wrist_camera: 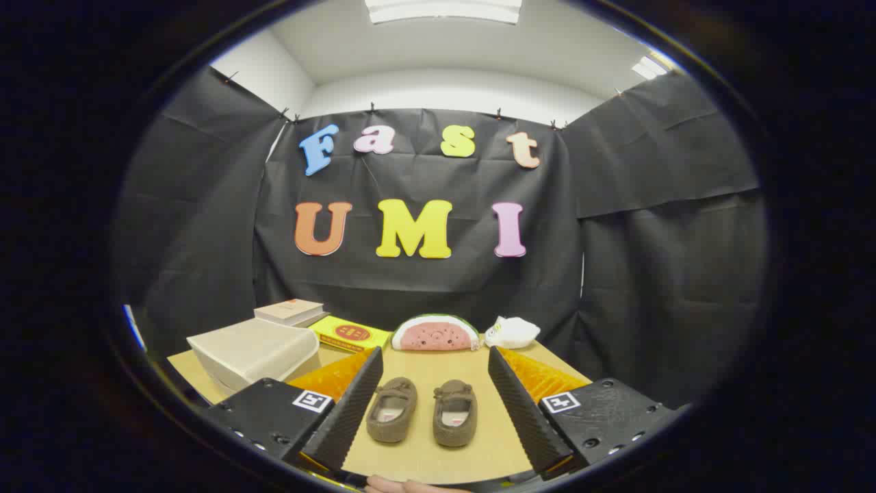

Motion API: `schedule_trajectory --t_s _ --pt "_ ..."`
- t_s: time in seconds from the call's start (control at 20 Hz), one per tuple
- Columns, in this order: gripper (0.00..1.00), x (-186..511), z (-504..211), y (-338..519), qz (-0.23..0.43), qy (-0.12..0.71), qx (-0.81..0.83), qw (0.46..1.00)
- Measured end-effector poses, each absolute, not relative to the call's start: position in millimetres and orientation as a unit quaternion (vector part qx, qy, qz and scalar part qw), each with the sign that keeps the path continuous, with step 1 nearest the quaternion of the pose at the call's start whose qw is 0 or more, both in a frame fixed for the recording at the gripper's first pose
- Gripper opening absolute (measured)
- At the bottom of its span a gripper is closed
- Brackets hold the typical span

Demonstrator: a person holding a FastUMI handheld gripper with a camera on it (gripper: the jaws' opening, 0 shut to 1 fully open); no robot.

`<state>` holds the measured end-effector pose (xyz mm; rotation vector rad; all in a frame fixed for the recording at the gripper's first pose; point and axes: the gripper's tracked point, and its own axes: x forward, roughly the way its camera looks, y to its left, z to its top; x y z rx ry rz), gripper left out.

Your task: Open the storage box then place both shoes into the box .Put the left shoe in first, then the right shoe, with the right side of both shoes facing outward in a uniform manner.

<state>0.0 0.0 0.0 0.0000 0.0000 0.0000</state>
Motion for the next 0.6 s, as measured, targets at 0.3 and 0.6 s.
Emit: schedule_trajectory --t_s 0.3,0.6 --pt "0.95 6 -2 5 -0.013 -0.016 -0.007 1.000" --pt "0.95 10 -4 25 -0.007 -0.039 -0.001 0.999"
